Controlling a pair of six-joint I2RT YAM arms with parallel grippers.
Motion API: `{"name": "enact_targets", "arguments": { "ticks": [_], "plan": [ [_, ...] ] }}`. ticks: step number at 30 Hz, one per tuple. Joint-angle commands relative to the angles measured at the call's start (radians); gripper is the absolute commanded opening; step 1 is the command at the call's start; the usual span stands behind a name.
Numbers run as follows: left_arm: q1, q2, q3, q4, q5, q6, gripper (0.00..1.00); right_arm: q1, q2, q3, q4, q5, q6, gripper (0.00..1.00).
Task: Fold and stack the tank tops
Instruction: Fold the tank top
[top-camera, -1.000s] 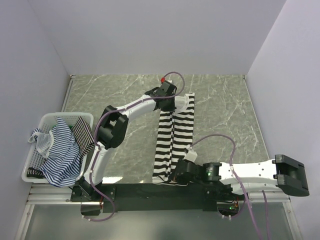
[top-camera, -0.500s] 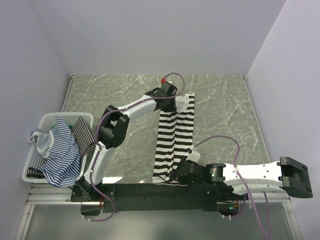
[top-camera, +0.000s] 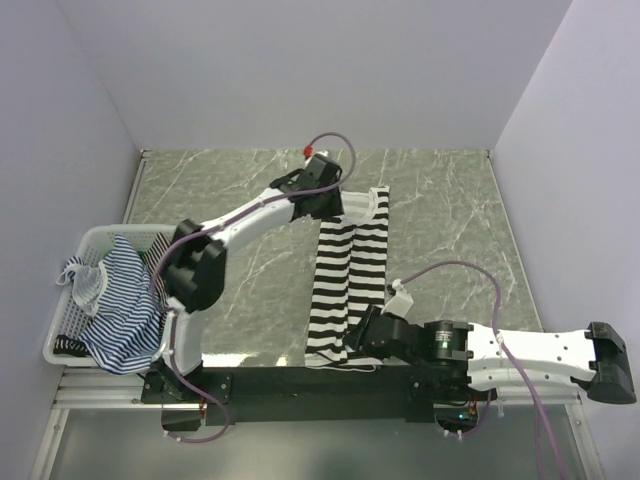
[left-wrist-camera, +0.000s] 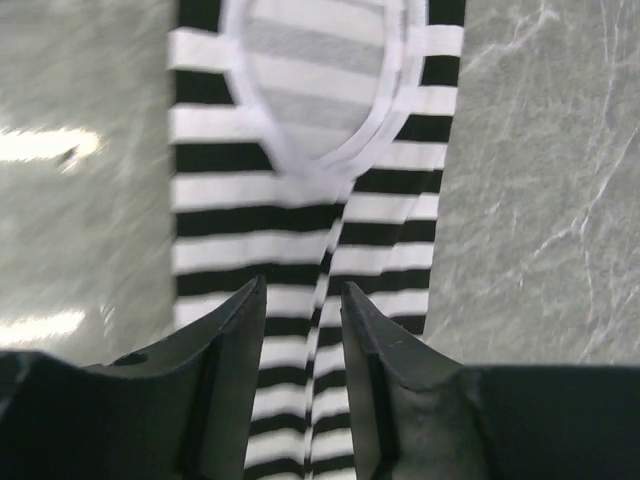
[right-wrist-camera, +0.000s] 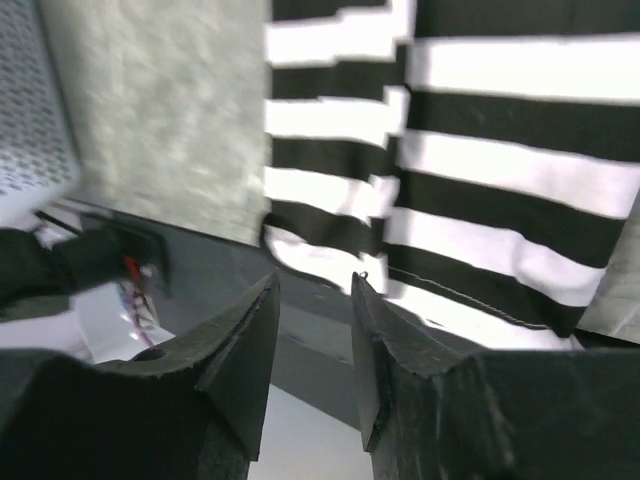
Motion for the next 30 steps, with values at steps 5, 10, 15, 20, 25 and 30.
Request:
{"name": "enact_targets", "arguments": {
  "ticks": [5, 10, 15, 20, 25, 30],
  "plan": [
    [0.008, -0.371, -0.417, -0.066, -0.171, -0.175, 0.35, -0.282, 0.055, 0.192, -0.046, 0.002, -0.319, 0.43],
    [0.005, -0.523, -0.675, 0.006, -0.081, -0.215, 0.23, -0.534, 0.24, 0.299, 0.086, -0.143, -0.534, 0.42],
    [-0.009, -0.643, -0.936, 0.098, 0.051, -0.255, 0.23, -0.582, 0.533, 0.451, 0.142, -0.275, -0.697, 0.39],
    [-0.057, -0.707, -1.064, 0.145, 0.126, -0.287, 0.21, -0.666, 0.734, 0.582, 0.191, -0.337, -0.759, 0.38],
    [-0.135, -0.722, -1.098, 0.156, 0.132, -0.29, 0.18, -0.727, 0.957, 0.818, 0.142, -0.333, -0.832, 0.38],
    [-0.155, -0.744, -1.108, 0.156, 0.143, -0.286, 0.2, -0.778, 1.155, 1.046, -0.022, -0.27, -0.855, 0.38]
  ]
}}
